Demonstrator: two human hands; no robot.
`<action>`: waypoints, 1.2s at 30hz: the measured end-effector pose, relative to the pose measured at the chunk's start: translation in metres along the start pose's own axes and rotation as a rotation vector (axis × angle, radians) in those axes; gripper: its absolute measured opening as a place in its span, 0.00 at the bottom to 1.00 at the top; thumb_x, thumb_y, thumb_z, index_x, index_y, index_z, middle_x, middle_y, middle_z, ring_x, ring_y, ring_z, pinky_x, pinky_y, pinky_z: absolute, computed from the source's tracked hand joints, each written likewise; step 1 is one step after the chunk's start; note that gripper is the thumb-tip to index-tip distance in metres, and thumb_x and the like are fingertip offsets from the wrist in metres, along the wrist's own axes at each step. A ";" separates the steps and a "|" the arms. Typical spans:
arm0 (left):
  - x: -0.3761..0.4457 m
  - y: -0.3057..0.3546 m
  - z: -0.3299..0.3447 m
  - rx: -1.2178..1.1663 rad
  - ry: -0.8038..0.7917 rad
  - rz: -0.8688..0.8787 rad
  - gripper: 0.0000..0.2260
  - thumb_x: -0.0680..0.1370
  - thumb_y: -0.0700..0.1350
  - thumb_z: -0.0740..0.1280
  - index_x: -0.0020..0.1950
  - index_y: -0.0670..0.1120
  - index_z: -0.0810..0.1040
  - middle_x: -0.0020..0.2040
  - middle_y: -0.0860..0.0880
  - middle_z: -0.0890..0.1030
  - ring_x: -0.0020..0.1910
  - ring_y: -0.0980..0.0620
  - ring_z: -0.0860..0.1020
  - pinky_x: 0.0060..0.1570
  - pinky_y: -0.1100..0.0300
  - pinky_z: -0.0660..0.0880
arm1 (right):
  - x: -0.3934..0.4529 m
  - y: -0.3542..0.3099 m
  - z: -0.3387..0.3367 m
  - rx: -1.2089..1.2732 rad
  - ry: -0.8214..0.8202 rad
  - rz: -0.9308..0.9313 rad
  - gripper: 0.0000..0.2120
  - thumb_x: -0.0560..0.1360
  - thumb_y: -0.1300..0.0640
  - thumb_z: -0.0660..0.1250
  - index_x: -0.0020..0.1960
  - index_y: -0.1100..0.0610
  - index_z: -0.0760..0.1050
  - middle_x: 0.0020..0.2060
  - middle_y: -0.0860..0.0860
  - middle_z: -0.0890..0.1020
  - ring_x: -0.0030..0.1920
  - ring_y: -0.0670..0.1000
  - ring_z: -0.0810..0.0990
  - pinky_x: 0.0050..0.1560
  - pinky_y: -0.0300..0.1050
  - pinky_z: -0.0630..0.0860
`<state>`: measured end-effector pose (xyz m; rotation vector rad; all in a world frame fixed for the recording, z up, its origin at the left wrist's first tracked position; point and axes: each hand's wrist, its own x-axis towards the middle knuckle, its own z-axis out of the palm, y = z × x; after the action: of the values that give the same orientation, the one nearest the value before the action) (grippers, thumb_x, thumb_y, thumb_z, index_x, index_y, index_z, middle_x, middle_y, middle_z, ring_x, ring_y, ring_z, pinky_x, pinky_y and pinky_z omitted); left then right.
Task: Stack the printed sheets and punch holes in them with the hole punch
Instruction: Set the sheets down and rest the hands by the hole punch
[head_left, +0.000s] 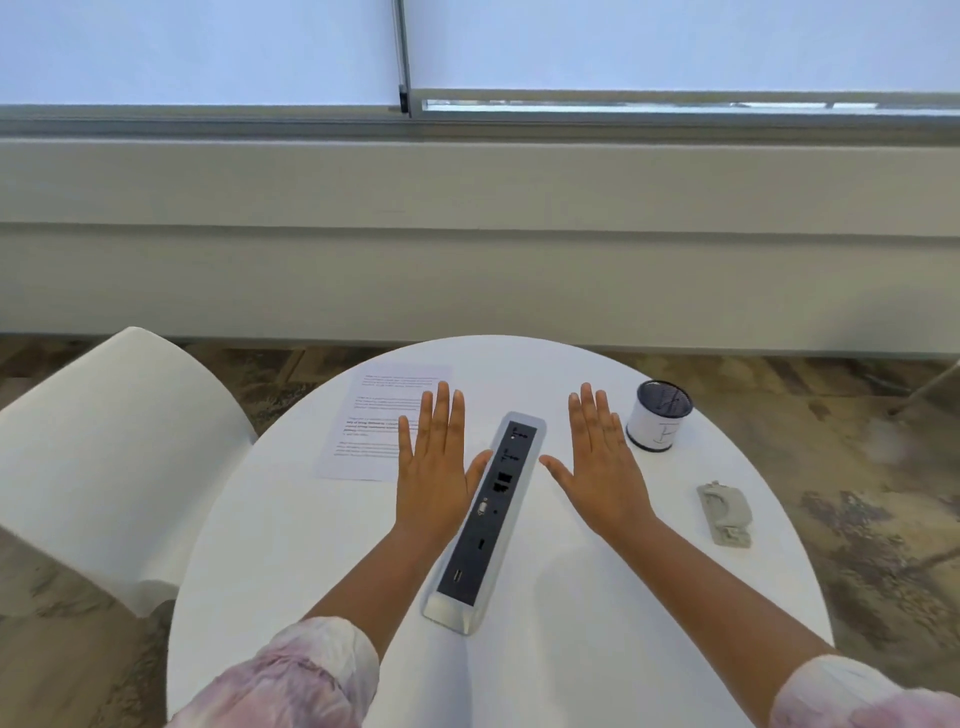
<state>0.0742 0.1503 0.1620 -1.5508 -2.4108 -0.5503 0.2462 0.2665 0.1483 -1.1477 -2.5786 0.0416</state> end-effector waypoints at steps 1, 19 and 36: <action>-0.002 0.006 0.000 0.006 0.002 -0.002 0.32 0.77 0.64 0.39 0.75 0.46 0.45 0.75 0.44 0.51 0.74 0.42 0.52 0.70 0.41 0.49 | -0.005 0.006 -0.003 -0.001 0.004 0.001 0.36 0.74 0.34 0.39 0.71 0.52 0.26 0.73 0.49 0.31 0.74 0.49 0.31 0.73 0.44 0.35; -0.044 0.098 0.046 -0.061 -0.140 0.021 0.30 0.75 0.63 0.35 0.72 0.48 0.34 0.74 0.51 0.38 0.74 0.51 0.35 0.72 0.52 0.34 | -0.054 0.116 0.000 0.058 -0.101 0.045 0.35 0.75 0.37 0.43 0.71 0.54 0.29 0.71 0.47 0.32 0.73 0.48 0.33 0.73 0.42 0.36; -0.099 0.119 0.130 -0.143 -0.402 -0.056 0.31 0.73 0.64 0.35 0.71 0.49 0.33 0.74 0.52 0.36 0.73 0.53 0.35 0.71 0.59 0.35 | -0.094 0.191 0.067 0.005 -0.287 -0.032 0.29 0.76 0.66 0.51 0.75 0.60 0.46 0.77 0.54 0.49 0.77 0.53 0.44 0.73 0.43 0.38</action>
<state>0.2261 0.1678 0.0293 -1.8056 -2.7683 -0.4665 0.4225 0.3341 0.0295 -1.1729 -2.8428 0.2201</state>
